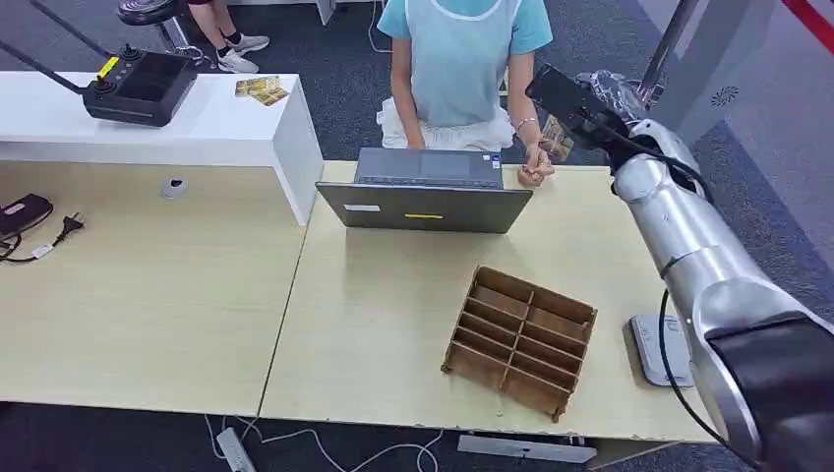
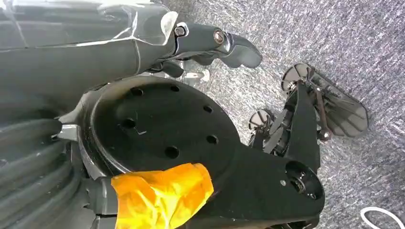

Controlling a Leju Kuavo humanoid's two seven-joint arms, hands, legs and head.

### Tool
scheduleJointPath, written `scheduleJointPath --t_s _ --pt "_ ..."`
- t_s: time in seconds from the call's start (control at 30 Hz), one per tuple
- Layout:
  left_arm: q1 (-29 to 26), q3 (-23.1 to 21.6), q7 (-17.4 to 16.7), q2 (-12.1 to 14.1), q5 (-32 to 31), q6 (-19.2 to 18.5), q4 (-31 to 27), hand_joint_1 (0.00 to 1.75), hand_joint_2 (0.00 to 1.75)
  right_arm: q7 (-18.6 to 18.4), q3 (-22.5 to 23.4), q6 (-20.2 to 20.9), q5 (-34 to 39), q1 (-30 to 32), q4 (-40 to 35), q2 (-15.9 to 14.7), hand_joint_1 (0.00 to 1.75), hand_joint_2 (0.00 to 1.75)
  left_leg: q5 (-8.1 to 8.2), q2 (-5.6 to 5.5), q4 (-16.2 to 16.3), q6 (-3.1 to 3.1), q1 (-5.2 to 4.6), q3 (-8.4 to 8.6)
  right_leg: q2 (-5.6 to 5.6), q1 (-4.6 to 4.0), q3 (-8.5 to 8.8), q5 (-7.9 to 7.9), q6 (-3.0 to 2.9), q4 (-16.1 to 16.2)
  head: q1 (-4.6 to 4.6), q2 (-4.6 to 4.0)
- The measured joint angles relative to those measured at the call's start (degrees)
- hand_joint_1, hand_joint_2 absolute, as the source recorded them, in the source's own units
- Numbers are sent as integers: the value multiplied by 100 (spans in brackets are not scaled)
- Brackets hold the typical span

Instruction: Pass the card to the sensor for recognition and then transmit it.

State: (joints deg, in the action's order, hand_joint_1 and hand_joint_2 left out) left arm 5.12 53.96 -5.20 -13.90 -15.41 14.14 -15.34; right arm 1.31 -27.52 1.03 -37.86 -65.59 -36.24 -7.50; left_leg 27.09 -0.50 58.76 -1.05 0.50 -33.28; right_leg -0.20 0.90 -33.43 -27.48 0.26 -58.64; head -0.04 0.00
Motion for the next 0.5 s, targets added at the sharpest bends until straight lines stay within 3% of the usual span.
scheduleJointPath --t_s 0.5 --pt "0 0 2 0 -22 13 2 0 175 4 87 -9 -4 -1 81 24 175 175 0 0 0 0 0 -1 0 0 0 0 0 0 2 0"
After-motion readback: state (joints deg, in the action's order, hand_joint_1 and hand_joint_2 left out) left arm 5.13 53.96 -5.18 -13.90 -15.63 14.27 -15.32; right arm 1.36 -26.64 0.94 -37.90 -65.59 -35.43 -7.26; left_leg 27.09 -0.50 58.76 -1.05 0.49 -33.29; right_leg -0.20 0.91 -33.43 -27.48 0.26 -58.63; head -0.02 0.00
